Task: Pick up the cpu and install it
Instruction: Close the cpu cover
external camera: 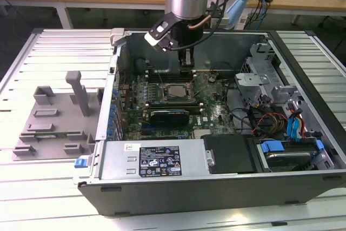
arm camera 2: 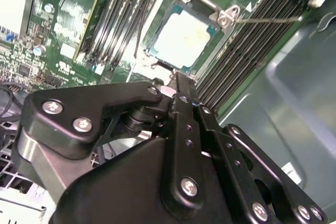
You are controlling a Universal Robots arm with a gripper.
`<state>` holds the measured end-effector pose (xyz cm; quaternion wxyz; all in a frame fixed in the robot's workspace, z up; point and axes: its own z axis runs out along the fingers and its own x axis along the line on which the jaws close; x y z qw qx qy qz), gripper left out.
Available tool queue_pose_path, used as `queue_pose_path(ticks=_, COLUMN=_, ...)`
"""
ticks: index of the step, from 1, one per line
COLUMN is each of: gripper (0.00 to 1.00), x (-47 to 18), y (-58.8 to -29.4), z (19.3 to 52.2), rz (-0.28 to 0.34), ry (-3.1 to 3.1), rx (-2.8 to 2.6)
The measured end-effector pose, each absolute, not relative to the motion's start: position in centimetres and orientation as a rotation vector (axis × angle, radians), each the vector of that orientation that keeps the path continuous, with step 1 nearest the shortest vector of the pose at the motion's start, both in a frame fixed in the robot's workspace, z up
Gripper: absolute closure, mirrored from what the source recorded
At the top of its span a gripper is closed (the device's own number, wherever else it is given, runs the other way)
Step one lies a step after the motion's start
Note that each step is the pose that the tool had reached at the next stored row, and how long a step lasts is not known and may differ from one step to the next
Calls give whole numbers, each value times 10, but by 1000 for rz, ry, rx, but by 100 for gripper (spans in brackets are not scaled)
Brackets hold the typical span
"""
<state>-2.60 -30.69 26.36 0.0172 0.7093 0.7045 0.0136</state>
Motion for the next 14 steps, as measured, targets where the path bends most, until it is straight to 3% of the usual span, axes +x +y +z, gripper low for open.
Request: queue_pose_path(ticks=14, gripper=89, x=-5, y=-307, z=275, rz=42, ry=2189, rx=2204)
